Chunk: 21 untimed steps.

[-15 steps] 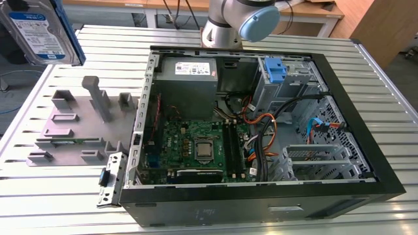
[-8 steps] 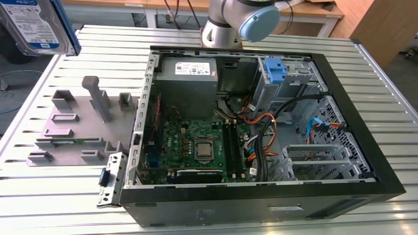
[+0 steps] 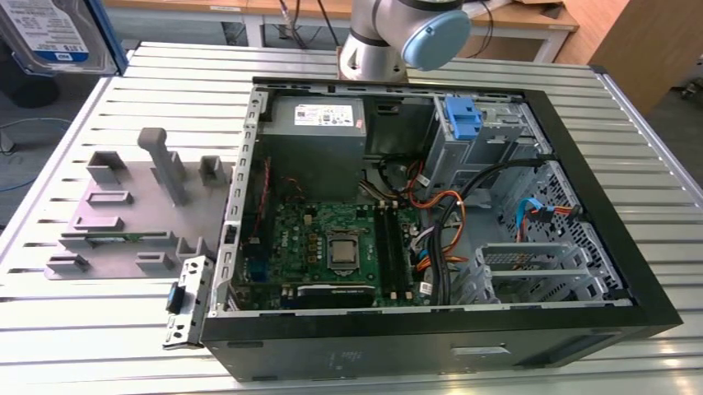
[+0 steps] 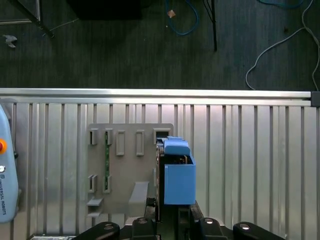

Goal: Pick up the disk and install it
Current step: 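Pick up the disk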

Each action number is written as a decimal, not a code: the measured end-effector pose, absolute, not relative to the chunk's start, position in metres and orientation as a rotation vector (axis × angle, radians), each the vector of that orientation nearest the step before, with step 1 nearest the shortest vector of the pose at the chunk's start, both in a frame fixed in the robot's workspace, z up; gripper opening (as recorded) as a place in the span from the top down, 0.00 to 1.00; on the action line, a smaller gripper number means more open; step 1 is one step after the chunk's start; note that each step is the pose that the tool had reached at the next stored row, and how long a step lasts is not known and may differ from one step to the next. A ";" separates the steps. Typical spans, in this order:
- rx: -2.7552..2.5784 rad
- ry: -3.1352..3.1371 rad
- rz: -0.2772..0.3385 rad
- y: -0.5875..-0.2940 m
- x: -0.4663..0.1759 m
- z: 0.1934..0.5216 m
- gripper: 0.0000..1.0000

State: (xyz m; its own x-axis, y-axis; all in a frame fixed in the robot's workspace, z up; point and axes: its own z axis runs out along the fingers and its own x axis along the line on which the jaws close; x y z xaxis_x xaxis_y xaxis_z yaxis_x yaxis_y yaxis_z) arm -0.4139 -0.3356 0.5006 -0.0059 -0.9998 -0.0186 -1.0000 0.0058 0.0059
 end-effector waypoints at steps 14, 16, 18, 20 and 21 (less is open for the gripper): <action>-2.208 2.221 0.027 -0.336 -0.395 0.501 0.65; -2.208 2.221 0.027 -0.336 -0.389 0.501 0.65; -2.208 2.221 0.027 -0.336 -0.382 0.501 0.65; -2.208 2.221 0.027 -0.336 -0.376 0.501 0.65; -2.208 2.221 0.027 -0.336 -0.372 0.501 0.65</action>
State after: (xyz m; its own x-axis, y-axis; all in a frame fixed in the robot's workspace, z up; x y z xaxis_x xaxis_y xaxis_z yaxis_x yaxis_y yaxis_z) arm -0.3721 -0.3356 0.5011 -0.0060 -0.9998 -0.0186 -1.0000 0.0059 0.0059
